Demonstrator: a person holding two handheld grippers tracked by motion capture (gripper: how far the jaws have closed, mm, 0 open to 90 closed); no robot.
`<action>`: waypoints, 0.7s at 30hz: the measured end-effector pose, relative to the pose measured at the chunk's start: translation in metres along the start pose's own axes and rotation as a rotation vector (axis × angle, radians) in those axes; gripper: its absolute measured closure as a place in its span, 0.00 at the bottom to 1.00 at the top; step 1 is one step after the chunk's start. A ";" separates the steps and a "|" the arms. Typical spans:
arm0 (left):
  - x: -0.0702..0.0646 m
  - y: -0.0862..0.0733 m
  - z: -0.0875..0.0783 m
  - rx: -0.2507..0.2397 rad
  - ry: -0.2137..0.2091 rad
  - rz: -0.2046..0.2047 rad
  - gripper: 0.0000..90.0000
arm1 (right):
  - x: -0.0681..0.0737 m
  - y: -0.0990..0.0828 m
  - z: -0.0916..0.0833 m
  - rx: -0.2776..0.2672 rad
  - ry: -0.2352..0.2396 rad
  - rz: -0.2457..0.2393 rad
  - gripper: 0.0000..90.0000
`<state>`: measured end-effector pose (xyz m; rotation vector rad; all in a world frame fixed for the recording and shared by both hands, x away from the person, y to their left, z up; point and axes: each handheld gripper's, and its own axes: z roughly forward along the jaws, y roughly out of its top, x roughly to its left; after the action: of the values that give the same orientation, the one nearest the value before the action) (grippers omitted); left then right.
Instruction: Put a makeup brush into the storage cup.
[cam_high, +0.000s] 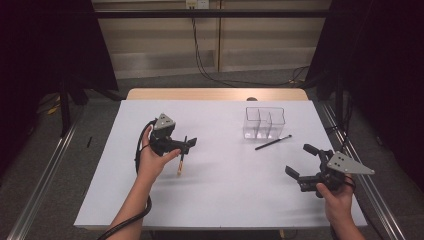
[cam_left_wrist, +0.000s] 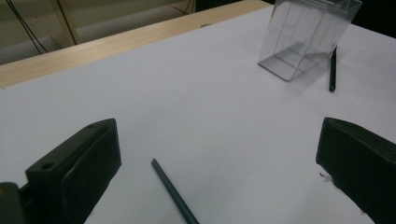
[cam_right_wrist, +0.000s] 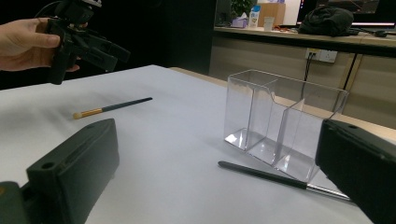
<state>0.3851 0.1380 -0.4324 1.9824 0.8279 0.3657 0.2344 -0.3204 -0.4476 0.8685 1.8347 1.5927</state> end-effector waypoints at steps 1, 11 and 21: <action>0.000 0.000 0.001 0.018 0.001 0.004 0.00 | 0.000 0.000 0.000 0.000 0.000 -0.002 0.00; -0.001 0.002 0.015 0.223 0.019 -0.059 0.00 | 0.001 0.000 0.001 0.000 0.005 -0.002 0.00; 0.001 0.008 0.021 0.371 0.007 -0.129 0.00 | 0.000 0.000 0.001 -0.001 0.006 0.002 0.00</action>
<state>0.4003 0.1222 -0.4361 2.2523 1.0834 0.1499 0.2347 -0.3197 -0.4481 0.8663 1.8379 1.5986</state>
